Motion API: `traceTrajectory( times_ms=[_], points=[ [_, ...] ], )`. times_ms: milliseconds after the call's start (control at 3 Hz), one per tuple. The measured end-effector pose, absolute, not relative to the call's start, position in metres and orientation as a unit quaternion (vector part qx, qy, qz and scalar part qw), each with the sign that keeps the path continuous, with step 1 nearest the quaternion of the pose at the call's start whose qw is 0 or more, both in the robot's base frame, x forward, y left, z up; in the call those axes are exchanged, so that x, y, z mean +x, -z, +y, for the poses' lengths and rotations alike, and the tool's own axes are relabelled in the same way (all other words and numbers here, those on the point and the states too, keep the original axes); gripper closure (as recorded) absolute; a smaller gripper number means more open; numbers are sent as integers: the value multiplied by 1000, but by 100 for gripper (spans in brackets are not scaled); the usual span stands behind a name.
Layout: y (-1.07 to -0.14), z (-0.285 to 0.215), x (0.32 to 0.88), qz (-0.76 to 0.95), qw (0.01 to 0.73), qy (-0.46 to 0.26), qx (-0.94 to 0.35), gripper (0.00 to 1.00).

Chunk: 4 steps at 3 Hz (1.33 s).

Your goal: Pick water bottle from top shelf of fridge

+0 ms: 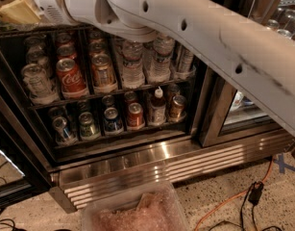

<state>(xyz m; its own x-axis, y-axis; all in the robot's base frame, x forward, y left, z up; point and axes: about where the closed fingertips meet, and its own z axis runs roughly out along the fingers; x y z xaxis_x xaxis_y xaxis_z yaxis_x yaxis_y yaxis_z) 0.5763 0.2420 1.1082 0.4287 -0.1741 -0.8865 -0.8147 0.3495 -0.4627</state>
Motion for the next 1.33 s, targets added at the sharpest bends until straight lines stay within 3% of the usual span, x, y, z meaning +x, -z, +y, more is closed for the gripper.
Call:
traceTrajectory(
  times_ms=[333,1333],
  points=[
    [-1098,212,589,508,643,-255,-513,100],
    [-1083,211,571,515,614,-268,-535,100]
  ],
)
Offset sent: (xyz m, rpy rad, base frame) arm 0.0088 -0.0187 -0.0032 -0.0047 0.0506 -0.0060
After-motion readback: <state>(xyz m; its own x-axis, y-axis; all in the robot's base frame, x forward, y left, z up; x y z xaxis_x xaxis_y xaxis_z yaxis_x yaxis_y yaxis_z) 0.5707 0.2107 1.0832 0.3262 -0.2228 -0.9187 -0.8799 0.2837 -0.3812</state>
